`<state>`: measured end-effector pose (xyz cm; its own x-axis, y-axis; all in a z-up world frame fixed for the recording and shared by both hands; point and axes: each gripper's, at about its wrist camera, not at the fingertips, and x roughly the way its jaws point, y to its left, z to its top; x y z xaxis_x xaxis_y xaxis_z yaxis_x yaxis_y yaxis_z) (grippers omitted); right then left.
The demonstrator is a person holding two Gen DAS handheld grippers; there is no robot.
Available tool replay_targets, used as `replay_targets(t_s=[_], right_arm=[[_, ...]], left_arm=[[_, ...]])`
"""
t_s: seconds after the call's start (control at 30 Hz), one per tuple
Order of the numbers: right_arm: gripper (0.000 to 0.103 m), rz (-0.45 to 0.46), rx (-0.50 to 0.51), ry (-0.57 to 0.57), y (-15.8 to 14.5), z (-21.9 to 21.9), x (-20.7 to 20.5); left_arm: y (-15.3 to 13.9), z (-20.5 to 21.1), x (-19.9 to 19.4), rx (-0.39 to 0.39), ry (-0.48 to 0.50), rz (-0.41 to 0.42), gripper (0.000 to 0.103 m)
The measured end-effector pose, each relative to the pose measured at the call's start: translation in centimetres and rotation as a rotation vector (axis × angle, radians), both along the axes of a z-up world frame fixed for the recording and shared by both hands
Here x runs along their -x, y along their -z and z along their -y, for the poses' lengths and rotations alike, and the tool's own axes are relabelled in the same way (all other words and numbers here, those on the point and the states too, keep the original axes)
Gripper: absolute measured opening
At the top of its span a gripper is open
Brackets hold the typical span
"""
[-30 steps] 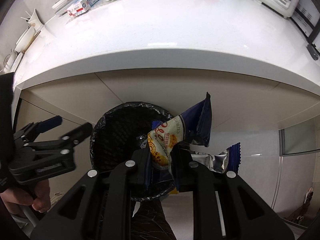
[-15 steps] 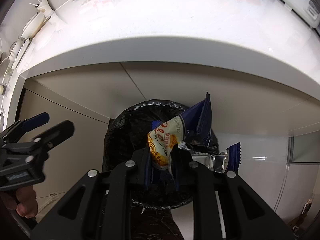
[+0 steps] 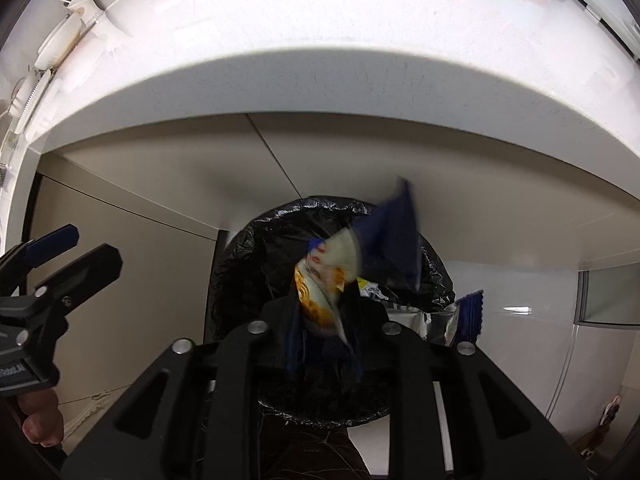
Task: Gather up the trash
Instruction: 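Open the right tool to drop the blue cookie wrapper into the bin, then raise both open tools up toward the items on the counter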
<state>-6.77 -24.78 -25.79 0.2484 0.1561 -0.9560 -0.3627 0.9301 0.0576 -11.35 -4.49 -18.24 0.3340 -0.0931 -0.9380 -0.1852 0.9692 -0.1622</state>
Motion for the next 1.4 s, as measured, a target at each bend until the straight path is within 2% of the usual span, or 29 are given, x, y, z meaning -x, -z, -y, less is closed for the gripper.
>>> replay_targets(t_s=[0.27,0.33,0.4,0.53,0.73,0.9,1.07,1.4], right_arm=[[0.048,0.019,0.026,0.016,0.4,0.1,0.0],[0.052,0.026,0.032,0.022,0.3,0.3,0.0],[0.062,0.035,0.044,0.028,0.3,0.4,0.1],[0.074,0.055,0.053,0.048,-0.1,1.0,0.2],[0.088,0.095,0.059,0.069,-1.6,2.2,0.6],[0.092,0.136,0.038,0.092,-4.3,3.5,1.3],[0.093,0.188,0.02,0.109,-7.4,4.5,1.5],[0.093,0.28,-0.017,0.143,-13.4,5.6,-0.6]], left_arm=[[0.3,-0.2,0.1,0.004,0.0,-0.006,0.097],[0.3,-0.1,0.1,0.003,0.002,-0.006,0.097],[0.3,0.0,0.0,0.003,0.004,-0.004,0.097],[0.3,0.4,0.0,0.004,0.006,-0.002,0.097],[-0.9,0.9,0.1,-0.002,0.009,0.022,0.097],[-2.8,1.2,-0.1,0.002,0.009,0.041,0.097],[-5.1,1.2,-0.7,0.012,0.006,0.058,0.097],[-9.7,0.6,-3.5,0.009,0.007,0.11,0.097]])
